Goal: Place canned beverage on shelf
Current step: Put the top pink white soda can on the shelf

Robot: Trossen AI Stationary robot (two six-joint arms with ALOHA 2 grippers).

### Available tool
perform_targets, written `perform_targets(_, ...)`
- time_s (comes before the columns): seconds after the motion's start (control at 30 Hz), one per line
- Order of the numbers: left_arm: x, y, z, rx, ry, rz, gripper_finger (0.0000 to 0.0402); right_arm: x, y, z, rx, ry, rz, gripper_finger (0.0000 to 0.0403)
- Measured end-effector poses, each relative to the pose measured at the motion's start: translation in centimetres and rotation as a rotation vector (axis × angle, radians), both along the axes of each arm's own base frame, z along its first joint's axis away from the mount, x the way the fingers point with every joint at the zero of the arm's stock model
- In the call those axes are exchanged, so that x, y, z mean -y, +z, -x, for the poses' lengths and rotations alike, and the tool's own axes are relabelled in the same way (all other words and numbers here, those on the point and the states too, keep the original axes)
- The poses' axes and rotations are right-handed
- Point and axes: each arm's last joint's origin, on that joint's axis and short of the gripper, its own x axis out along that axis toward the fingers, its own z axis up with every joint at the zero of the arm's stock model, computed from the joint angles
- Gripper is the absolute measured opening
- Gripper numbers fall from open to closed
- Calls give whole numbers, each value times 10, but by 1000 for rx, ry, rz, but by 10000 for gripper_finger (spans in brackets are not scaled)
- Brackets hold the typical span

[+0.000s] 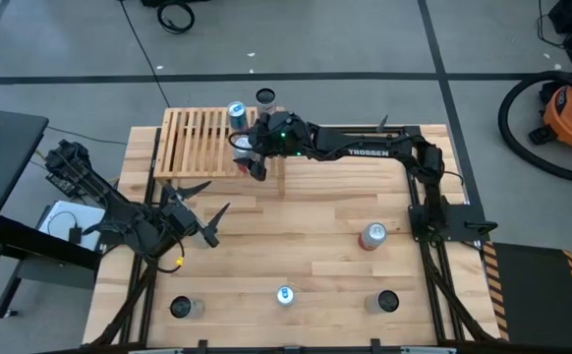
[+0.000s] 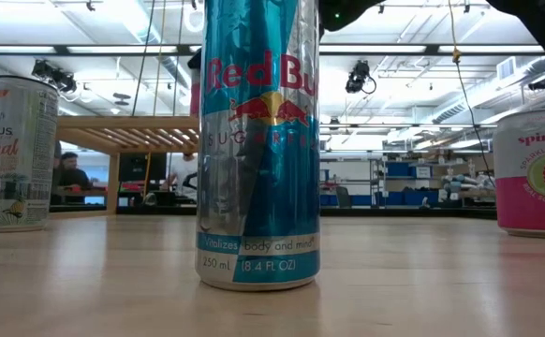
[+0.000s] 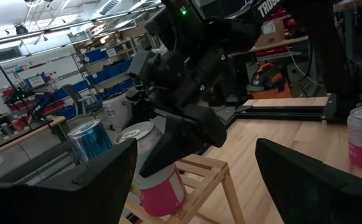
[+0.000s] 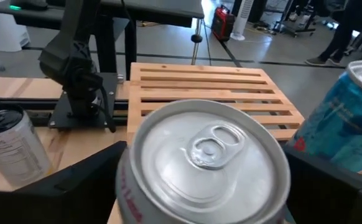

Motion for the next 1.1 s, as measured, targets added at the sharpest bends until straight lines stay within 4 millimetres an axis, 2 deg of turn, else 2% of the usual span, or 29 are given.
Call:
perform_targets(0.23,0,0,0,0,0,0,334,-9,10,6,-5,2,4,396)
perform_targets(0.57,0,1,0,-19,0,-20,334,-32,65,43,30,14,15,399)
perform_targets(0.7,0,1,0,-18,1,-20,334,-40,88,69,19,5,-39,397)
perform_targets(0.87,-1,1,0,-19,7,-21,334,-51,110,111,-52,14,-210,397)
perform_targets(1.0,-9,1,-4,-22,52,-22,334,-73,113,136,-55,70,-219,398)
perform_targets(1.1,-17,3,-6,-13,77,-15,334,-86,112,159,-30,49,-195,399)
